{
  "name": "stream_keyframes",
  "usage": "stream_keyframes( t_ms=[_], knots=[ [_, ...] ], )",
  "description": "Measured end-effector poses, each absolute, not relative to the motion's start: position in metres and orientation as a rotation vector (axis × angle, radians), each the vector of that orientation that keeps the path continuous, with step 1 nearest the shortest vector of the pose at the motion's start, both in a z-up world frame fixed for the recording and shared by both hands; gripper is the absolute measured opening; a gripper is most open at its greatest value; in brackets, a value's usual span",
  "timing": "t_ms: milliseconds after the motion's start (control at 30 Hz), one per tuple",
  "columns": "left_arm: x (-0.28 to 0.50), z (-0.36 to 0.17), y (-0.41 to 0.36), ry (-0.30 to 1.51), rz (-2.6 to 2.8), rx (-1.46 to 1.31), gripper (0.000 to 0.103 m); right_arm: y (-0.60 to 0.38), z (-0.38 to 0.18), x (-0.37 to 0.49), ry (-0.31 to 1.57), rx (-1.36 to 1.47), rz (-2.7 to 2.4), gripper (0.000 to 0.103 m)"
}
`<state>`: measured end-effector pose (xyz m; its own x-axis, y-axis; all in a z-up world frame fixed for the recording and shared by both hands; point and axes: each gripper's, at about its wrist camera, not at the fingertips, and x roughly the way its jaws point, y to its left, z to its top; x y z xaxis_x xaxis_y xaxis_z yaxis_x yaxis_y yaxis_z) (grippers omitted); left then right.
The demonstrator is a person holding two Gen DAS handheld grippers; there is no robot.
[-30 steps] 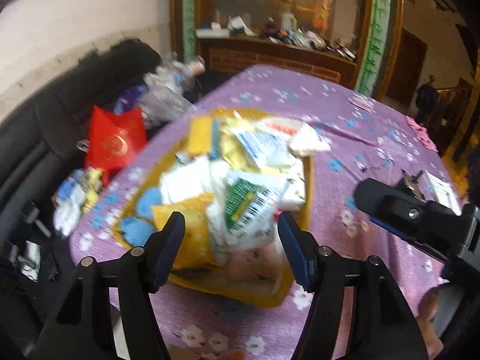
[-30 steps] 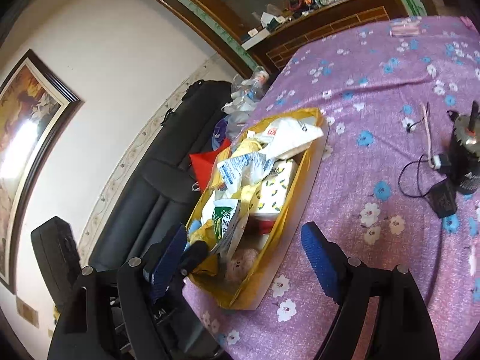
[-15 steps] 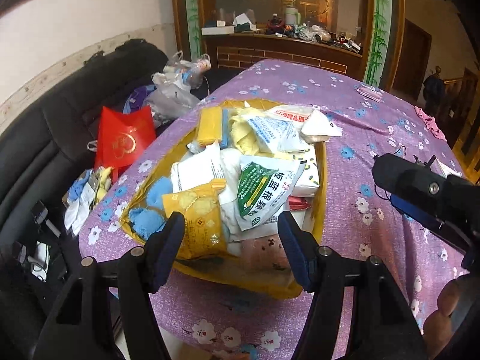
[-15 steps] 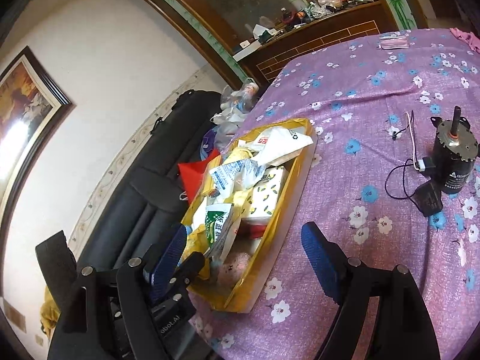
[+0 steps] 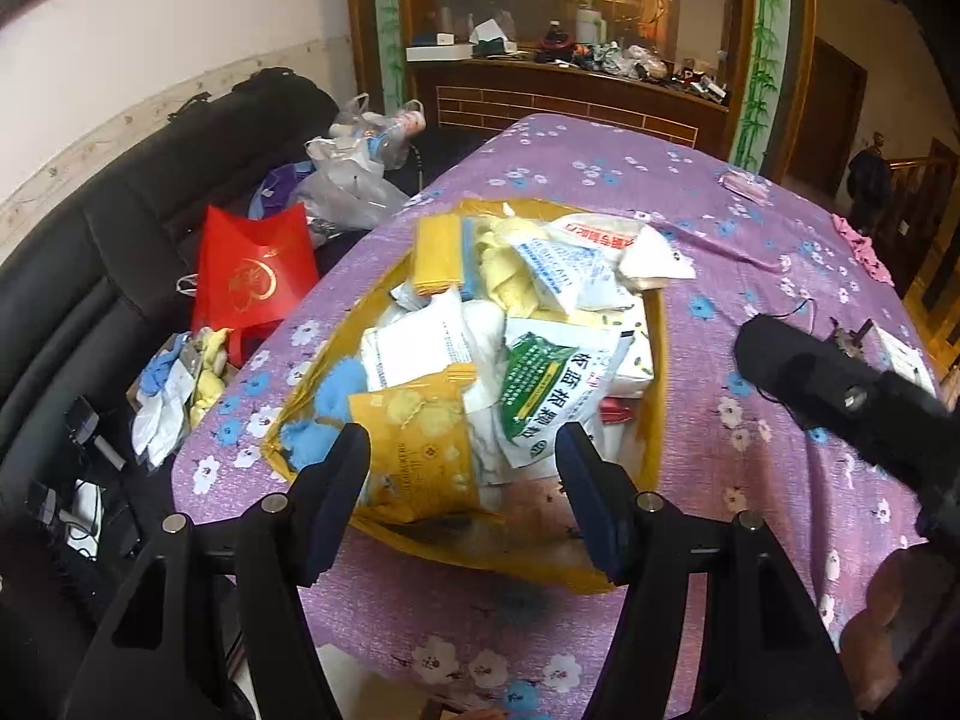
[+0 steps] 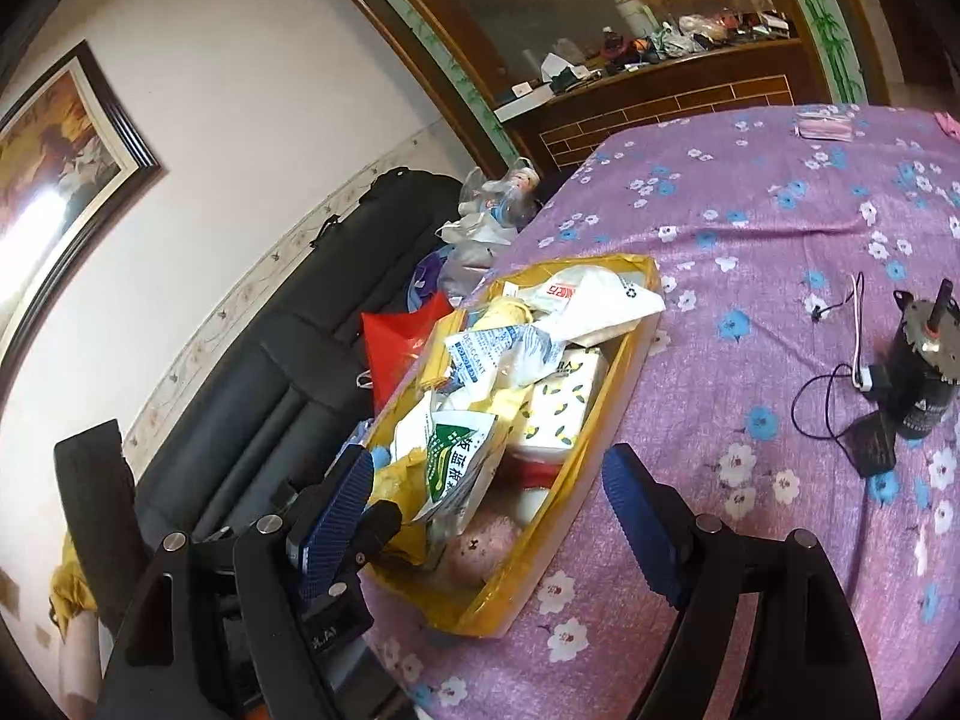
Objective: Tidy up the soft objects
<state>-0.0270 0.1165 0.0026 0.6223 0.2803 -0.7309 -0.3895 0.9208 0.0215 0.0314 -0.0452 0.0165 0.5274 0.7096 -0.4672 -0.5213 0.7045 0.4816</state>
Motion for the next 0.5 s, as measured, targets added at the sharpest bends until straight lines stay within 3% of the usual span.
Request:
stream_keyframes(
  t_ms=[500],
  knots=[
    [-0.027, -0.005, 0.125, 0.861, 0.450, -0.128, 0.064, -0.032, 0.014, 0.030, 0.716, 0.285, 0.753, 0.080]
  ],
)
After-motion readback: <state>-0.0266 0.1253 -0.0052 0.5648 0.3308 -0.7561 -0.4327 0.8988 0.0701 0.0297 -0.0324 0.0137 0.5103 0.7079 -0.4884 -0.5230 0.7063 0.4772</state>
